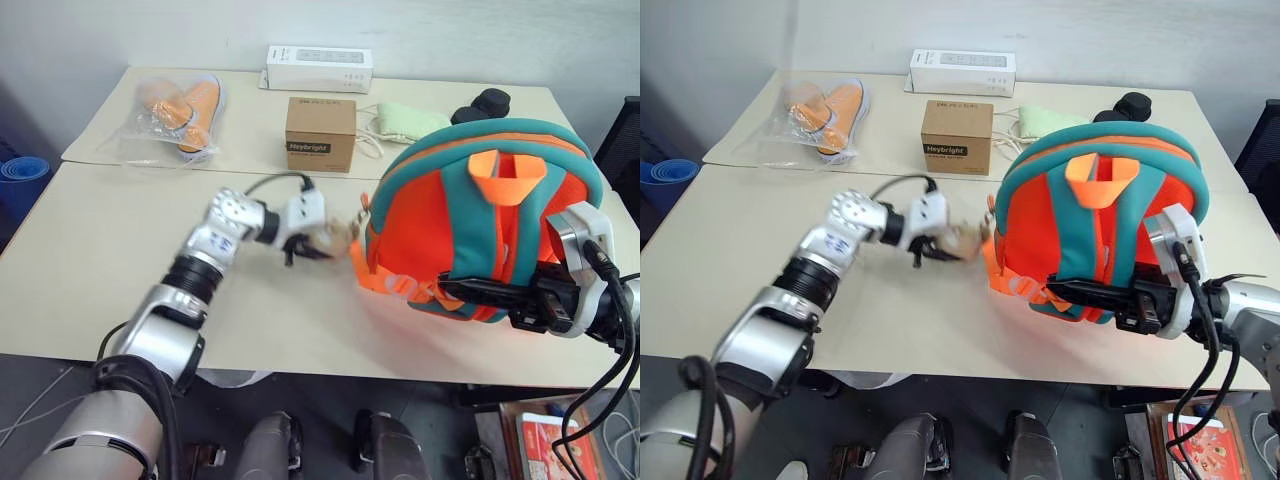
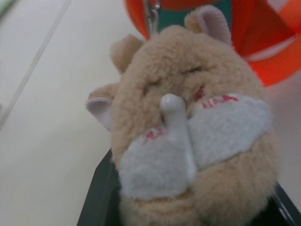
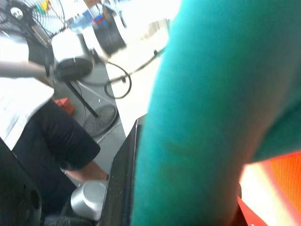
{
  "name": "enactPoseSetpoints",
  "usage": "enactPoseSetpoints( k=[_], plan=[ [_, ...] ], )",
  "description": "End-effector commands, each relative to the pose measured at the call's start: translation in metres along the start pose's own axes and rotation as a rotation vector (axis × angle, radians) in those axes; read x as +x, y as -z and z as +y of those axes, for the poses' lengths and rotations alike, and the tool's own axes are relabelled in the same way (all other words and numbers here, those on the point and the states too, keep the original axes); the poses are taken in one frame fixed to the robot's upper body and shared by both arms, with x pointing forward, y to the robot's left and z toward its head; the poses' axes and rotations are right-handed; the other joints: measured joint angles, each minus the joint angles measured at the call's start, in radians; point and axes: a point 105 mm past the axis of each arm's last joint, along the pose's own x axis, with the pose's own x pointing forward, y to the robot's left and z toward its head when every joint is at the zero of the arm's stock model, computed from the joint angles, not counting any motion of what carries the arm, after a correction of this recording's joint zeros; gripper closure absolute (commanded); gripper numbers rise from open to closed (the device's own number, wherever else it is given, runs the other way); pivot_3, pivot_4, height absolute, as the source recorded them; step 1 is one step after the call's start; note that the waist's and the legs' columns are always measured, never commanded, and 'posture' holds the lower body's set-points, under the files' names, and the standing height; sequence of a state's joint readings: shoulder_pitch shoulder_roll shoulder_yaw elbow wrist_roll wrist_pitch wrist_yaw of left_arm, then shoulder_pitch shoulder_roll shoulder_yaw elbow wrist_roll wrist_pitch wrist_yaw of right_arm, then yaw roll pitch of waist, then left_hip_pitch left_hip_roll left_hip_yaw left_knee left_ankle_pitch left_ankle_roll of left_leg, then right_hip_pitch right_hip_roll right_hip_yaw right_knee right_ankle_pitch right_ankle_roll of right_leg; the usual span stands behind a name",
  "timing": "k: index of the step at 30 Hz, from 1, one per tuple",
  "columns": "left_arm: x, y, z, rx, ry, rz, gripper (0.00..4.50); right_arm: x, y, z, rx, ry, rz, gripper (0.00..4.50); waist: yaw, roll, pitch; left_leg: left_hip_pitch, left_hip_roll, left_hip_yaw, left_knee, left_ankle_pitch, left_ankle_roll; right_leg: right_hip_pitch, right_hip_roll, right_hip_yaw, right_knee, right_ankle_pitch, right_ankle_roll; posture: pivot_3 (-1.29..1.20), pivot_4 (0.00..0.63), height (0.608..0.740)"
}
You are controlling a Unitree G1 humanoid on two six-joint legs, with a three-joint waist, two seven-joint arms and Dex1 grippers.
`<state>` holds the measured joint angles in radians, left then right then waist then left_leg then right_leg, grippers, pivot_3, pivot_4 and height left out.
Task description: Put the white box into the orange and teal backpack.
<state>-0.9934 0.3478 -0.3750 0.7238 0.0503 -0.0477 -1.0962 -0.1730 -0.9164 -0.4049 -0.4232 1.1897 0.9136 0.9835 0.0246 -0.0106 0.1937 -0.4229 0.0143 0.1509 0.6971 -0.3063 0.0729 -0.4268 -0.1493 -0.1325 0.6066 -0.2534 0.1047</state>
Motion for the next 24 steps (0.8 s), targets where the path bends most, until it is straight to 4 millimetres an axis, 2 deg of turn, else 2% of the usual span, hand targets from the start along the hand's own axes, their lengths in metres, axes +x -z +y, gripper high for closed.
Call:
enactPoseSetpoints(
  k=[1,3,5,6,10,12,16,18,20,22,24],
  plan=[
    [0.007,0.002,-0.001,0.015,-0.012,0.03,2.95,-0.003,-0.007,-0.004,-0.066,0.037,-0.006,4.49,0.0,0.0,0.0,0.0,0.0,0.0,0.0,0.0,0.0,0.0,0.0,0.0,0.0,0.0,0.0,0.0,0.15,0.74],
    [0.004,0.001,0.001,0.003,-0.027,0.023,2.95,-0.005,-0.003,-0.007,-0.063,0.057,0.017,4.49,0.0,0.0,0.0,0.0,0.0,0.0,0.0,0.0,0.0,0.0,0.0,0.0,0.0,0.0,0.0,0.0,0.15,0.74],
    [-0.012,0.006,0.003,-0.016,-0.035,0.03,2.2,-0.01,-0.005,-0.012,-0.069,0.076,0.018,3.7,-0.004,0.0,0.0,0.001,0.0,0.0,0.0,0.0,0.0,0.0,0.0,0.0,0.001,0.0,0.0,0.0,0.15,0.74],
    [-0.022,0.008,0.002,-0.031,-0.038,0.027,2.02,-0.013,-0.007,-0.012,-0.065,0.073,0.011,3.49,-0.005,0.0,0.0,0.0,0.001,0.0,0.0,0.0,0.0,0.0,0.0,0.0,0.001,0.0,0.0,0.0,0.15,0.74],
    [-0.06,0.006,-0.008,-0.14,-0.071,-0.033,0.72,-0.034,-0.009,-0.019,-0.074,0.132,0.047,2.13,-0.023,0.001,0.0,0.001,0.002,0.0,-0.001,0.0,-0.001,-0.001,0.001,0.0,0.004,0.0,-0.001,0.0,0.15,0.74],
    [-0.085,0.008,-0.014,-0.204,-0.118,-0.061,0.08,-0.054,-0.011,-0.022,-0.065,0.183,0.075,1.45,-0.024,0.001,0.0,0.001,0.002,0.0,-0.002,0.0,-0.001,0.0,0.001,0.0,0.004,0.0,-0.001,0.0,0.15,0.74],
    [-0.141,-0.002,-0.015,-0.338,-0.268,-0.177,0.0,-0.108,-0.025,-0.027,-0.035,0.318,0.112,0.1,-0.021,0.001,0.0,0.0,0.001,0.0,-0.001,0.0,0.0,0.001,0.001,0.0,0.004,0.0,0.0,0.0,0.15,0.74],
    [-0.175,-0.011,-0.019,-0.391,-0.335,-0.245,0.0,-0.135,-0.037,-0.025,-0.029,0.389,0.11,0.04,-0.018,0.001,0.0,0.0,0.0,-0.001,0.0,0.0,0.001,0.002,0.0,0.0,0.003,0.0,0.0,0.0,0.15,0.74],
    [-0.197,-0.017,-0.025,-0.411,-0.376,-0.273,0.0,-0.155,-0.046,-0.025,-0.042,0.452,0.099,0.04,-0.023,0.001,0.0,0.001,0.001,-0.002,0.0,0.0,0.0,0.002,0.0,0.001,0.0,0.0,0.0,0.0,0.15,0.74],
    [-0.213,-0.02,-0.029,-0.397,-0.431,-0.256,0.0,-0.173,-0.054,-0.029,-0.058,0.525,0.077,0.04,-0.025,0.002,0.0,0.002,0.001,-0.002,-0.001,-0.001,-0.001,0.004,0.0,0.002,-0.001,0.0,0.0,0.0,0.15,0.74],
    [-0.218,-0.022,-0.032,-0.372,-0.465,-0.227,0.0,-0.186,-0.058,-0.033,-0.064,0.57,0.057,0.04,-0.026,0.002,0.0,0.003,0.001,-0.002,-0.002,-0.001,-0.002,0.004,0.0,0.003,-0.002,0.0,0.0,0.0,0.15,0.74]
  ],
)
